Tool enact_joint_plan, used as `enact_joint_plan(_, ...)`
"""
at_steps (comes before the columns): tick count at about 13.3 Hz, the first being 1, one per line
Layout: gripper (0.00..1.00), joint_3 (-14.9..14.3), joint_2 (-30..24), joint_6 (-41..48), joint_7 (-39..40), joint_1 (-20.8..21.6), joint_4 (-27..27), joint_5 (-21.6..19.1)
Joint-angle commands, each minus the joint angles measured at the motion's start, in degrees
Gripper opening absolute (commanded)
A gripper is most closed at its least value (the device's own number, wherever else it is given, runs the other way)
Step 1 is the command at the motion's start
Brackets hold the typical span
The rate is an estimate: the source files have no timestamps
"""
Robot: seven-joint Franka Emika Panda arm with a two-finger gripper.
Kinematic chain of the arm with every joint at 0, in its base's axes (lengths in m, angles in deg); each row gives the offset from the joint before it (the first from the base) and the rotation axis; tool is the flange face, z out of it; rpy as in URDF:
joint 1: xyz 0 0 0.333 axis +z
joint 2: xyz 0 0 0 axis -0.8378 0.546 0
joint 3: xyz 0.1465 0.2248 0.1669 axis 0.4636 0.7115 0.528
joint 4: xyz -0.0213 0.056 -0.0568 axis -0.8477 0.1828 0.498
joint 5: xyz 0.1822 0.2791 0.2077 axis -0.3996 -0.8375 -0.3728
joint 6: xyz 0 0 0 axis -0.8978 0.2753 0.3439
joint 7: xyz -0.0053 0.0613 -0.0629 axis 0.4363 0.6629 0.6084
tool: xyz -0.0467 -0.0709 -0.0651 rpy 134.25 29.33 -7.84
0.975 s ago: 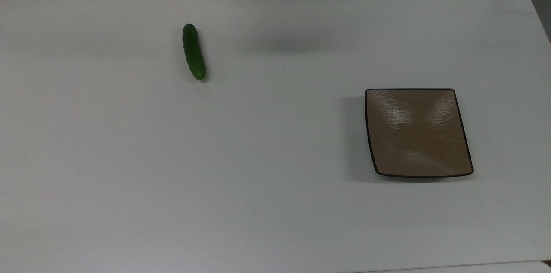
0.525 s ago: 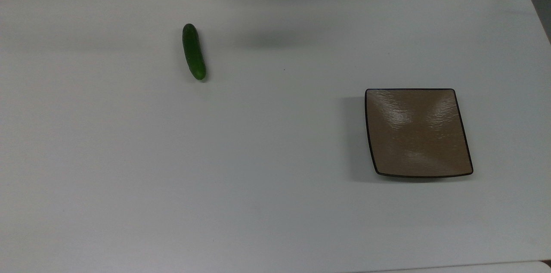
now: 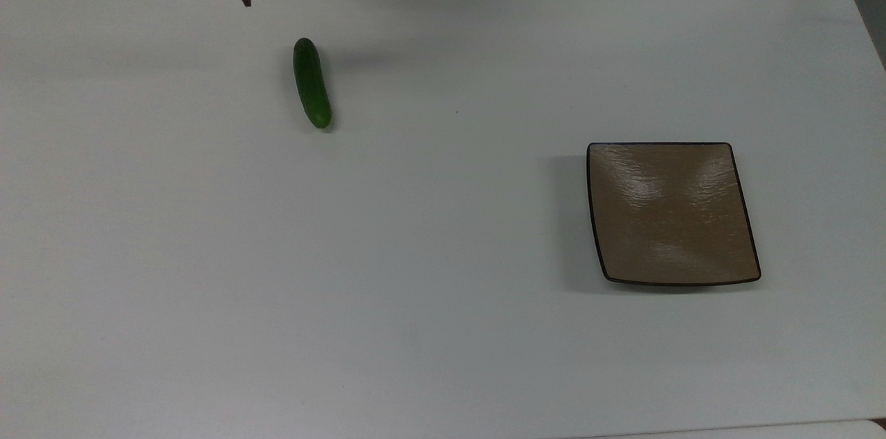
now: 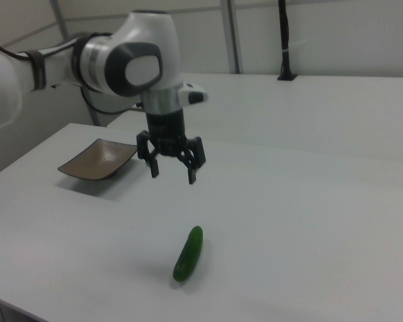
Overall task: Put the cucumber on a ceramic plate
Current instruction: 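Lower the gripper over the cucumber and close on its middle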
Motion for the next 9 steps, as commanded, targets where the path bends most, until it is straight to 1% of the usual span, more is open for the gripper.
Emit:
enact_joint_plan(1, 1.00, -0.01, 0.76, -2.53, 5.23, -2.70, 4.50, 0.07)
enact_joint_plan(3, 1.00, -0.36, 0.85, -7.61, 7.00, -3.84, 9.07, 0.25)
enact_joint_plan(5, 1.00, -0.63, 1.02, -11.41, 7.36, -4.72, 11.89, 0.34)
enact_joint_plan(6, 1.00, -0.63, 2.16, -15.17, 7.80, -4.73, 14.34, 0.42)
enact_joint_plan(9, 1.00, -0.63, 4.10, -18.89, 7.80, -4.46, 15.95, 0.42)
